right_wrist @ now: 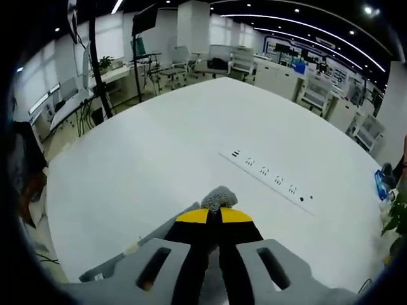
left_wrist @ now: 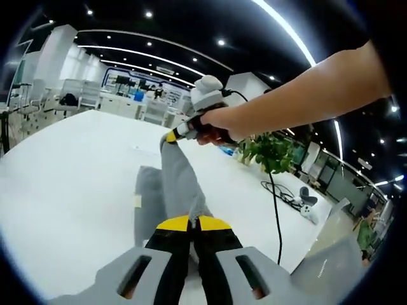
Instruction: Fold the towel on the table until its edges align and the towel forms a compact rectangular stack.
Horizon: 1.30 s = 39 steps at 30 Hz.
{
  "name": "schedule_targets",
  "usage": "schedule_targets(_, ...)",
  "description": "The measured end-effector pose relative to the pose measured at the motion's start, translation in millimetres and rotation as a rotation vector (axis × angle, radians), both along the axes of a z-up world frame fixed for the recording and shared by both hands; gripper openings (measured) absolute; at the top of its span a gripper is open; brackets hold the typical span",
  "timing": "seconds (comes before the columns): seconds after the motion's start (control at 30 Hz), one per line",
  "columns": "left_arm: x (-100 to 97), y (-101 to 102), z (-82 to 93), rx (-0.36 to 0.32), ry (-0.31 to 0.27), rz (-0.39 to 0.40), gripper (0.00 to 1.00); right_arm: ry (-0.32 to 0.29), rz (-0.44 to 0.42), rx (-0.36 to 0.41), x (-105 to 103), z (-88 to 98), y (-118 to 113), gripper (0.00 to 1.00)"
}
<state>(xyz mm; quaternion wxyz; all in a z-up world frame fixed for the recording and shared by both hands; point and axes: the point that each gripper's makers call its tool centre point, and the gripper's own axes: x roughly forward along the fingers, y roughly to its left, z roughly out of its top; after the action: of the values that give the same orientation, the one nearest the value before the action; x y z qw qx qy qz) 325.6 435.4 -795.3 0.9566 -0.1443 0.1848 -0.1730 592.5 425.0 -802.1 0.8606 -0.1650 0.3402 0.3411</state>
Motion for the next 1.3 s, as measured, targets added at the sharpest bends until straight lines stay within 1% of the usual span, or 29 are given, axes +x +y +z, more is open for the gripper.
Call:
schedule_targets(0.27, -0.1, 15.6, -16.8, 0.034, 0.041, 0.013, 0.03, 0.008, 0.018, -0.001, -0.6, -10.9, 11.7, 0.02)
schedule_targets(0.4, -0.6, 17.5, -23.7, 0.053, 0.060, -0.001, 0.03, 0.009, 0.026, -0.005, -0.8, -15.8, 15.1, 0.02)
schedule_targets(0.57, -2.8, 19.4, -36.0, 0.047, 0.086, -0.017, 0.03, 0.018, 0.036, -0.007, -2.3, -23.0, 18.6, 0.02)
schedule_targets(0.63, -4.9, 18.6, -40.4, 0.039, 0.107, -0.026, 0.03, 0.022, 0.040, -0.010, -2.2, -26.7, 20.0, 0.02)
schedule_targets(0.67, -5.0, 19.5, -42.9, 0.040, 0.105, -0.024, 0.03, 0.025, 0.042, -0.011, -2.3, -28.8, 20.7, 0.02)
schedule_targets(0.9, -7.3, 23.7, -45.5, 0.046, 0.108, -0.021, 0.03, 0.032, 0.040, -0.010, -2.7, -37.1, 26.1, 0.02)
schedule_targets(1.07, -7.6, 32.2, -54.3, 0.059, 0.115, -0.015, 0.03, 0.037, 0.033, -0.010, -3.0, -43.1, 30.0, 0.03)
schedule_targets(1.13, -6.6, 37.0, -61.9, 0.064, 0.123, -0.011, 0.03, 0.037, 0.032, -0.011, -3.0, -45.8, 31.6, 0.03)
schedule_targets(1.2, -7.8, 36.0, -61.2, 0.069, 0.129, -0.013, 0.03, 0.039, 0.034, -0.009, -3.2, -48.8, 34.4, 0.03)
schedule_targets(1.3, -8.0, 38.1, -66.6, 0.082, 0.136, -0.015, 0.03, 0.048, 0.041, -0.008, -4.1, -54.1, 38.8, 0.03)
